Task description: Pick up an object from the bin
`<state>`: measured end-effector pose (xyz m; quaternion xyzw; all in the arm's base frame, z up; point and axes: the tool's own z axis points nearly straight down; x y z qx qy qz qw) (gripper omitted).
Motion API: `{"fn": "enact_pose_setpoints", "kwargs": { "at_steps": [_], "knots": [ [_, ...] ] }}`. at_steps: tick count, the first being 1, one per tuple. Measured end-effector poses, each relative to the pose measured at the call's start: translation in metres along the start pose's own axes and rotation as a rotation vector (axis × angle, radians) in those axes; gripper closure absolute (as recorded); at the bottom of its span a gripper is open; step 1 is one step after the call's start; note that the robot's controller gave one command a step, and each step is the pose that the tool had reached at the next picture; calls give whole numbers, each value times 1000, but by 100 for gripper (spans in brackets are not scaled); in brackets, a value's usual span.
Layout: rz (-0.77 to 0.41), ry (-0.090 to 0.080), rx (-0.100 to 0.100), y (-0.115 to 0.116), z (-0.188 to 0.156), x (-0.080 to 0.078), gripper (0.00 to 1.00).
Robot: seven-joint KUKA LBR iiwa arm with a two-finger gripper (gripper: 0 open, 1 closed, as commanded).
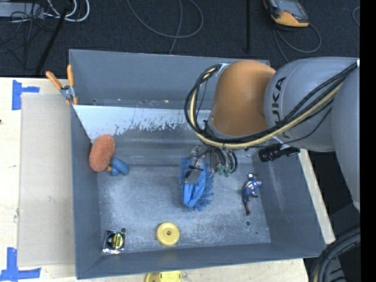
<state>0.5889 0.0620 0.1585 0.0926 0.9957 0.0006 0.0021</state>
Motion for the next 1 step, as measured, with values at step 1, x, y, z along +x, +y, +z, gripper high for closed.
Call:
{"fn": "enact_pose_setpoints", "kwargs": {
  "at_steps": [1],
  "knots": [
    [4,4,2,-37,-110,59,100]
  ]
}}
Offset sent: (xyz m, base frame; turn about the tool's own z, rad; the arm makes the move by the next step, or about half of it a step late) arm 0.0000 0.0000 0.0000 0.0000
